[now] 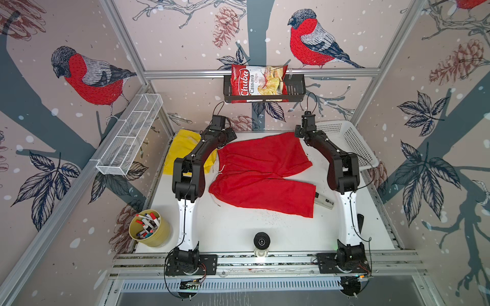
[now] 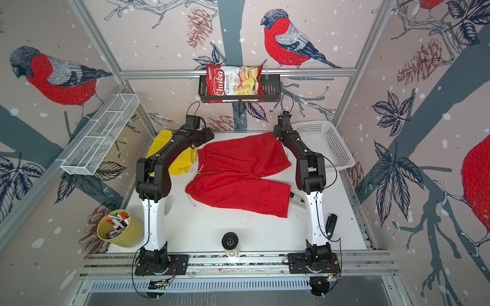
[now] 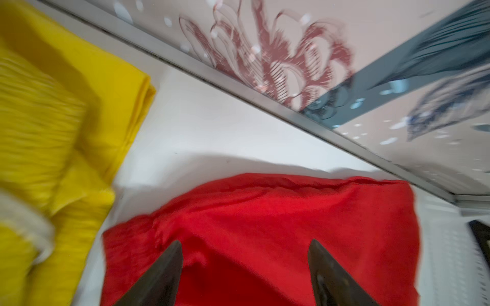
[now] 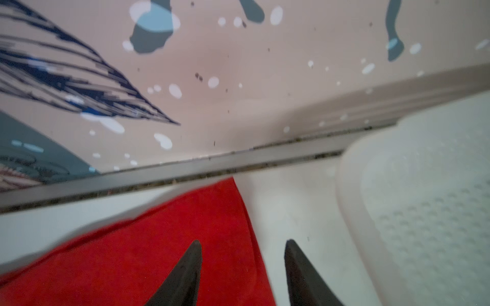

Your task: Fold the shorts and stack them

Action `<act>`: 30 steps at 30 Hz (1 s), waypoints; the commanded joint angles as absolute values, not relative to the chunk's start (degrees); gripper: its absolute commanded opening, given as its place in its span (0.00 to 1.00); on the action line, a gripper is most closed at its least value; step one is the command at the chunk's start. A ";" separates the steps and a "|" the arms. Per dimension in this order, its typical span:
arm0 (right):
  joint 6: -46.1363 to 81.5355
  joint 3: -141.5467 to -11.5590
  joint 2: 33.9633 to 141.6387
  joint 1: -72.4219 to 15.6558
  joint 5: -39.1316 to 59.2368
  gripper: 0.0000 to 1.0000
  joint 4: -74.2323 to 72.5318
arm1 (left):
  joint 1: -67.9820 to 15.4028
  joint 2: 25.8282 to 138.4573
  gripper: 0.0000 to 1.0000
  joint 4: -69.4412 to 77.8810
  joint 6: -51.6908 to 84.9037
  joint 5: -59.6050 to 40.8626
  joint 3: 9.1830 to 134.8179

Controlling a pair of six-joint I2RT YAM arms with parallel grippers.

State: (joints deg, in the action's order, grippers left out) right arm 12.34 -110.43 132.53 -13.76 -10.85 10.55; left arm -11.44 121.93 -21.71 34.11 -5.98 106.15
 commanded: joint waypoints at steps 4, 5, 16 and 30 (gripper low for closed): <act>19.14 -80.23 100.08 -18.60 -14.40 0.57 9.51 | -13.42 98.46 0.69 -14.23 35.77 -2.02 80.81; 20.50 -75.62 96.03 -19.74 -14.32 0.57 11.39 | -13.52 95.12 0.67 -14.17 36.33 -1.72 76.41; 36.98 -36.22 60.60 -31.53 -5.79 0.64 26.85 | -14.83 73.98 0.69 -16.41 37.60 -0.02 45.18; 43.08 -22.76 60.19 -32.52 -0.11 0.81 17.44 | -15.86 74.97 0.72 -10.60 39.99 -1.48 34.36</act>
State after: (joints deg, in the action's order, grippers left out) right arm 42.17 -22.81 58.57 -32.58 -0.99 21.71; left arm -15.79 74.17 -13.87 39.20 -1.41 34.70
